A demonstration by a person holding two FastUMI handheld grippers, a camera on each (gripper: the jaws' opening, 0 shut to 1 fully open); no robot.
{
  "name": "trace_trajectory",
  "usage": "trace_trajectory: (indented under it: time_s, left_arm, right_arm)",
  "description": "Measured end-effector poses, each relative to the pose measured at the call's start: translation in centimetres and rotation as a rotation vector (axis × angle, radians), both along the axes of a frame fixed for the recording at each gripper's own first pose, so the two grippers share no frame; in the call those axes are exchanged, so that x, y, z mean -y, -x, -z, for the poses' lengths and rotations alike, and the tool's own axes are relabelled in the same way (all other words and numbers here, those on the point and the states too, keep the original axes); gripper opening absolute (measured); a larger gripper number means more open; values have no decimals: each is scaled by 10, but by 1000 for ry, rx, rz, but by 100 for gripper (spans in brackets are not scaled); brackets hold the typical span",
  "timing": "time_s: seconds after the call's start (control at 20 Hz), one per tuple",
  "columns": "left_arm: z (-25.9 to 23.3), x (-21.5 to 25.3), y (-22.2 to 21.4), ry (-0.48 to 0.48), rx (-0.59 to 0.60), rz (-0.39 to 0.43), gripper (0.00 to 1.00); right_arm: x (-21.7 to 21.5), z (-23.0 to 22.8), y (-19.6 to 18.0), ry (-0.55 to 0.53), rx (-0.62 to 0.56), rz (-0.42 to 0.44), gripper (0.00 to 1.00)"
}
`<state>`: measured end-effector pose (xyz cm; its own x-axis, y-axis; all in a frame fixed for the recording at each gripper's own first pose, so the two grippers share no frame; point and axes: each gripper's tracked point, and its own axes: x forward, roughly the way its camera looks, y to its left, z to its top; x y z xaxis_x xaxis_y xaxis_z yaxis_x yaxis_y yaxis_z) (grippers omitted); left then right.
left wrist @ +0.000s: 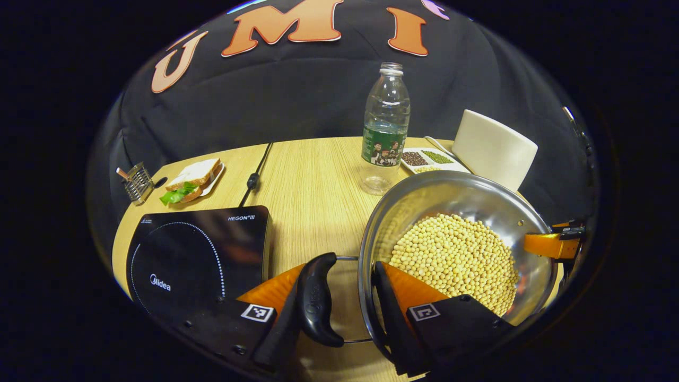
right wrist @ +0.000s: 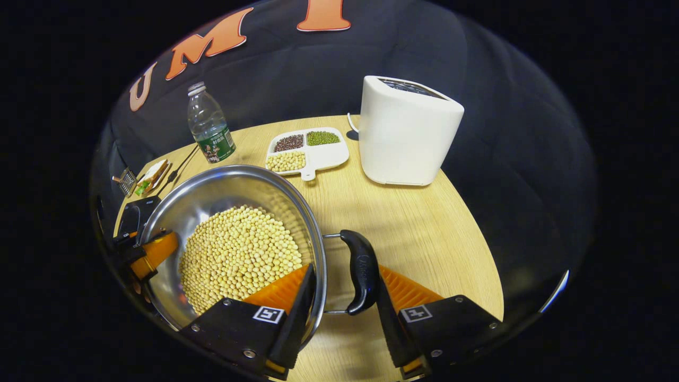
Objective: First push the handle of the pot to place it horizontally, then grasp the pot with both hands and set it on the induction cooktop.
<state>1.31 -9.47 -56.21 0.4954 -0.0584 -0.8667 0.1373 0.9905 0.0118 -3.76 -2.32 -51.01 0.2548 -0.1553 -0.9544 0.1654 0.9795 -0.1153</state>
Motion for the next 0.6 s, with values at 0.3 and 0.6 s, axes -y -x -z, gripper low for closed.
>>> trace_trajectory:
  time_s: [0.3, 0.6]
  left_arm:
    - [-5, 0, 2, -22, 21, -19, 76]
    - [-46, -8, -9, -46, 120, -9, 75]
  right_arm:
    - [0, -8, -2, 73, 48, -45, 64]
    - [-2, -36, -9, 80, 133, -49, 63]
